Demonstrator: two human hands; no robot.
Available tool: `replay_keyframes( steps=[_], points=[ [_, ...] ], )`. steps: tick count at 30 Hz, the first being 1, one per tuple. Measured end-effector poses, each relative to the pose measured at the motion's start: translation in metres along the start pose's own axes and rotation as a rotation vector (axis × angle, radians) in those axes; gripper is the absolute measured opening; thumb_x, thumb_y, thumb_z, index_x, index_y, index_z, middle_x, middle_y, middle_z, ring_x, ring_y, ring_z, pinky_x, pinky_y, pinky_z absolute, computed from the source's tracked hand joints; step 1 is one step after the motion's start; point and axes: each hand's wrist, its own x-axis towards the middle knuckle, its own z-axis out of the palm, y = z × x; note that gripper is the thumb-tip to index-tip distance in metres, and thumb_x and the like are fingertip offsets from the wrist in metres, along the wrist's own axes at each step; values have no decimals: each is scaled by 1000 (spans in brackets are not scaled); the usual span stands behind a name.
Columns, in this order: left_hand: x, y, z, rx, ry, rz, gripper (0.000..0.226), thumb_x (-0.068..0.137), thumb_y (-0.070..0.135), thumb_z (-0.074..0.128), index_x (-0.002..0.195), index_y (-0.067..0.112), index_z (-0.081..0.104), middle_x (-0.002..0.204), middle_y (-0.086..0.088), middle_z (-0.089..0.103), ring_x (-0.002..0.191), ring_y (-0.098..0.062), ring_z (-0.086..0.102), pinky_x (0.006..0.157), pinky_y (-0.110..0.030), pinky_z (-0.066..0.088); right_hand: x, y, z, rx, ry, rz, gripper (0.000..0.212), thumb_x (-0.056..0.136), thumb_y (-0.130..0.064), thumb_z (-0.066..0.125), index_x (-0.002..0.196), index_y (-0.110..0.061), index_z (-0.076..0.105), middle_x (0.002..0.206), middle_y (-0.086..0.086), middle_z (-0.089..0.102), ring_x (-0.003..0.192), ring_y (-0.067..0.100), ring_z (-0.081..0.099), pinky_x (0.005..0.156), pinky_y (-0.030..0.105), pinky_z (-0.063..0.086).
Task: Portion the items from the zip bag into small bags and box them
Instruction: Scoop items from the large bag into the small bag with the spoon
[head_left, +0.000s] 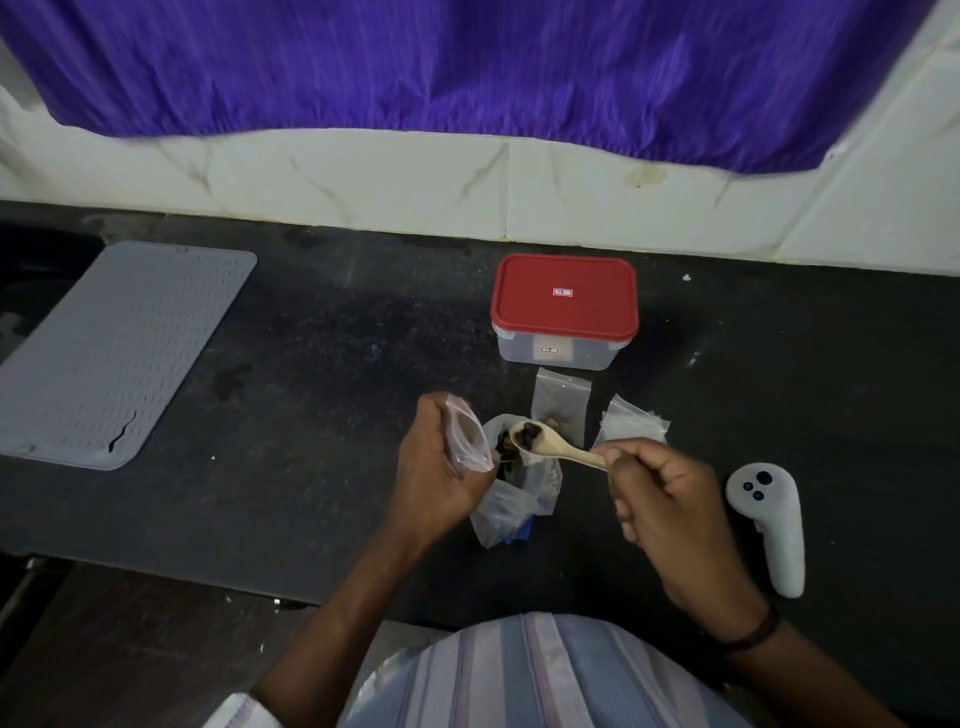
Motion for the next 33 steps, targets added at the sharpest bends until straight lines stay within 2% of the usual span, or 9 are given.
replay_keyframes(
  steps=[6, 11, 14, 19, 21, 25, 27, 30, 33],
  points=[
    [2, 8, 11, 7, -1, 147, 38, 77, 24, 73, 103, 24, 46, 90, 3, 55, 77, -12, 57, 67, -14, 44, -2, -25, 8, -56, -55, -132, 20, 94, -14, 56, 88, -22, 74, 50, -1, 50, 46, 12, 44, 43, 26, 36],
    [2, 16, 14, 51, -7, 242, 39, 78, 37, 69, 108, 35, 43, 95, 4, 54, 82, -7, 55, 70, -15, 42, -2, -26, 12, -651, -51, -555, 18, 93, -24, 56, 95, -22, 73, 61, -9, 61, 52, 8, 55, 47, 19, 44],
    [-1, 12, 19, 101, -8, 237, 38, 77, 34, 68, 108, 19, 51, 94, 8, 53, 83, 0, 52, 73, -8, 36, -2, -29, 18, -977, -128, -776, 6, 84, -17, 66, 84, -16, 72, 64, -5, 62, 52, 8, 55, 47, 19, 47],
    [-1, 7, 24, 73, 30, 192, 32, 76, 26, 67, 103, 19, 50, 89, 4, 55, 78, -6, 54, 70, -12, 40, -3, -38, 14, -1141, -63, -1074, 25, 90, -18, 51, 94, -12, 75, 67, -1, 62, 56, 12, 54, 52, 19, 39],
    [-1, 4, 20, 94, 74, 134, 36, 76, 22, 71, 103, 25, 48, 91, 4, 55, 79, -8, 56, 70, -16, 42, 1, -37, 5, -1055, -43, -1010, 23, 92, -18, 52, 95, -13, 74, 66, -2, 62, 55, 10, 52, 53, 18, 42],
    [0, 7, 14, 80, 117, -108, 42, 80, 29, 78, 107, 27, 45, 96, 9, 55, 87, -4, 58, 72, -21, 49, 23, -23, -20, -785, 4, -569, 19, 95, -26, 54, 98, -19, 72, 65, -10, 62, 52, 2, 55, 48, 26, 48],
    [2, 8, 17, 78, 87, -260, 50, 76, 40, 79, 108, 28, 43, 100, 11, 53, 90, -2, 56, 73, -23, 50, 29, -3, -17, -857, -63, -457, 15, 92, -25, 58, 97, -23, 72, 63, -12, 60, 50, 1, 53, 47, 16, 43],
    [5, 7, 24, 45, 8, -471, 56, 75, 40, 80, 112, 26, 39, 104, 7, 54, 92, -8, 58, 74, -31, 52, 30, 29, -1, -997, -134, -405, 15, 94, -30, 54, 92, -28, 69, 67, -12, 59, 54, 1, 53, 50, 9, 35],
    [6, 5, 28, -50, -25, -571, 45, 82, 22, 73, 112, 20, 41, 103, -1, 56, 90, -15, 59, 68, -31, 50, 35, 52, 12, -1091, -110, -486, 14, 91, -29, 57, 83, -23, 67, 65, -6, 62, 55, 8, 56, 49, 24, 46]
  ],
)
